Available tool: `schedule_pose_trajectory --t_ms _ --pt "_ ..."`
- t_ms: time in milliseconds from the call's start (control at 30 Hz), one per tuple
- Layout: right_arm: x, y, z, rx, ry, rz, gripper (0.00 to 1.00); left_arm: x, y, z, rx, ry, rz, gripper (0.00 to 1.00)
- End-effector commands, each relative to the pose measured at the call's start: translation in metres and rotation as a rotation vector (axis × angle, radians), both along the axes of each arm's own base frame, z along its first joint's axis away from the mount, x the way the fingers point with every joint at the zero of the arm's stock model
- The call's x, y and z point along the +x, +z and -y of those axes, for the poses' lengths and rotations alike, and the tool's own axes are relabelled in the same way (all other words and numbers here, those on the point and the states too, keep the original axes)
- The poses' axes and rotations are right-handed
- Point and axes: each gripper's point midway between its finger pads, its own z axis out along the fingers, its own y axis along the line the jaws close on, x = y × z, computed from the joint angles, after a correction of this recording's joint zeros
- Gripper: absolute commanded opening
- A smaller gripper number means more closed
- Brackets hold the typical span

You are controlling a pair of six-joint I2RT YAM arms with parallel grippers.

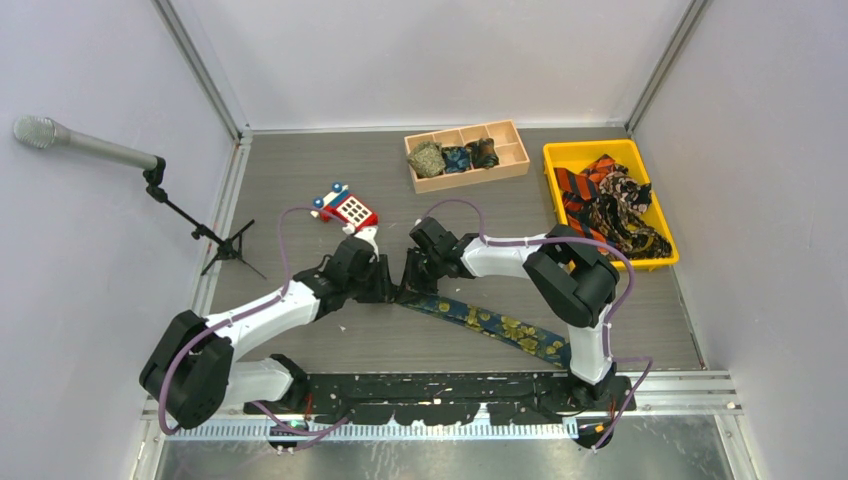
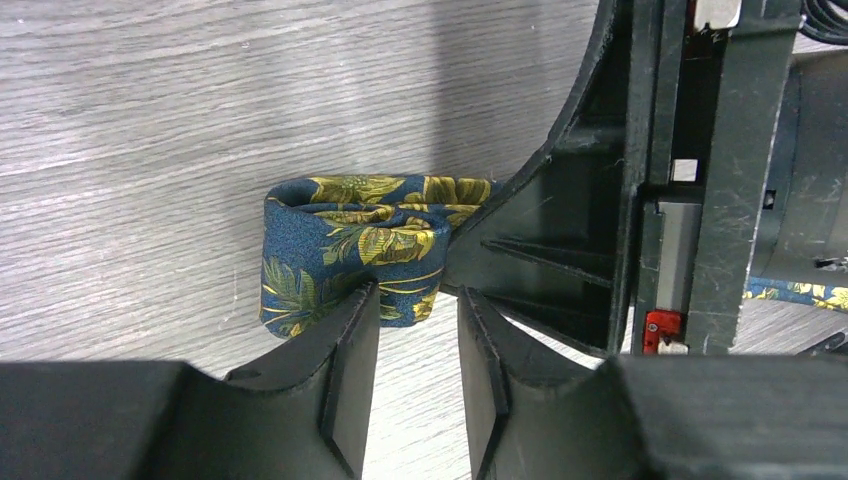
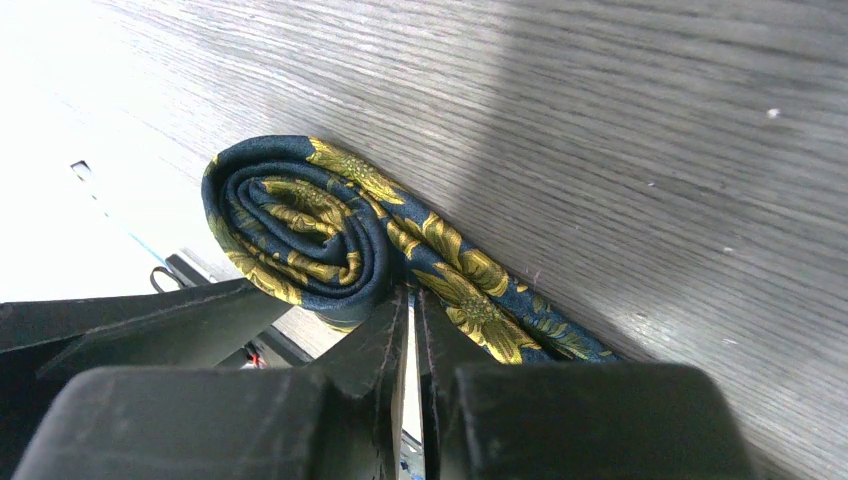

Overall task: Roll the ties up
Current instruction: Roll the tie at the center of the board.

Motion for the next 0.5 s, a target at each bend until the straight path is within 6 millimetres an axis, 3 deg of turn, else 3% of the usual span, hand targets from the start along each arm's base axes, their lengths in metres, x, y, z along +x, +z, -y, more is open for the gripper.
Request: schedule_pose_trajectory --t_ms 0,467 --pt "0.01 -0.004 0.001 -0.023 -0.004 0.041 0.13 -0.009 -0.005 0.007 -0.038 -0.029 -0.035 0.34" --pt "0.013 0.01 0.003 -0.029 -0.005 0.066 0.13 -0.005 -0.008 0.001 -0.003 0.005 -0.029 0.09"
